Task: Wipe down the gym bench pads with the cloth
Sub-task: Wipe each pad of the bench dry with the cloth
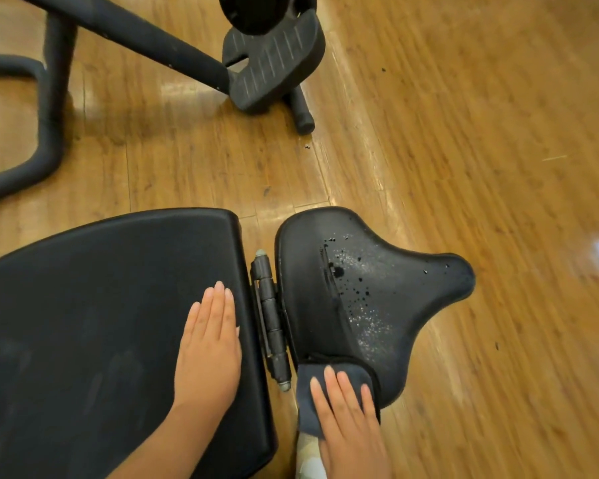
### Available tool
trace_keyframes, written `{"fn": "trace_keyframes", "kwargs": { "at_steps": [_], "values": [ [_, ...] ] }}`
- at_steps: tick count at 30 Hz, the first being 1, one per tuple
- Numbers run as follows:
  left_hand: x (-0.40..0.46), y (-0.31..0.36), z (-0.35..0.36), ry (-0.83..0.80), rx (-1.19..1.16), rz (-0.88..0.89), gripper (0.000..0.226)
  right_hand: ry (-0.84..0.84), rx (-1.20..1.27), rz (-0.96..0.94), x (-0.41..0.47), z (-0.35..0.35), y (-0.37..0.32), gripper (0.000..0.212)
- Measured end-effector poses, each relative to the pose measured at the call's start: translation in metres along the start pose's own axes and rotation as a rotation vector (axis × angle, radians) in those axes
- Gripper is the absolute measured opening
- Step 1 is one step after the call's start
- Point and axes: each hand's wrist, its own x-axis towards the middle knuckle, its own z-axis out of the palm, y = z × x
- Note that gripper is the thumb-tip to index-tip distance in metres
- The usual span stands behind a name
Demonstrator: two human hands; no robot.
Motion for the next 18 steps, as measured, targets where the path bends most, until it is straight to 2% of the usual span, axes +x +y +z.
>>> {"fn": "trace_keyframes", "kwargs": {
  "at_steps": [3,7,11,18],
  "values": [
    [-0.001,0.000,0.000,0.012,-0.002,0.001,0.053,-0.017,0.007,-0.004,0.033,-0.011,0.004,0.074],
    [0.000,0.000,-0.001,0.010,-0.001,0.004,0.053,0.014,0.040,0.094,0.104,-0.031,0.011,0.058],
    [-0.001,0.002,-0.003,0.008,0.000,-0.003,0.053,0.026,0.015,0.076,0.162,-0.042,0.023,0.062],
    [0.000,0.005,-0.002,0.009,0.020,-0.013,0.053,-0.040,-0.070,0.038,0.226,-0.058,0.032,0.055]
  ]
}}
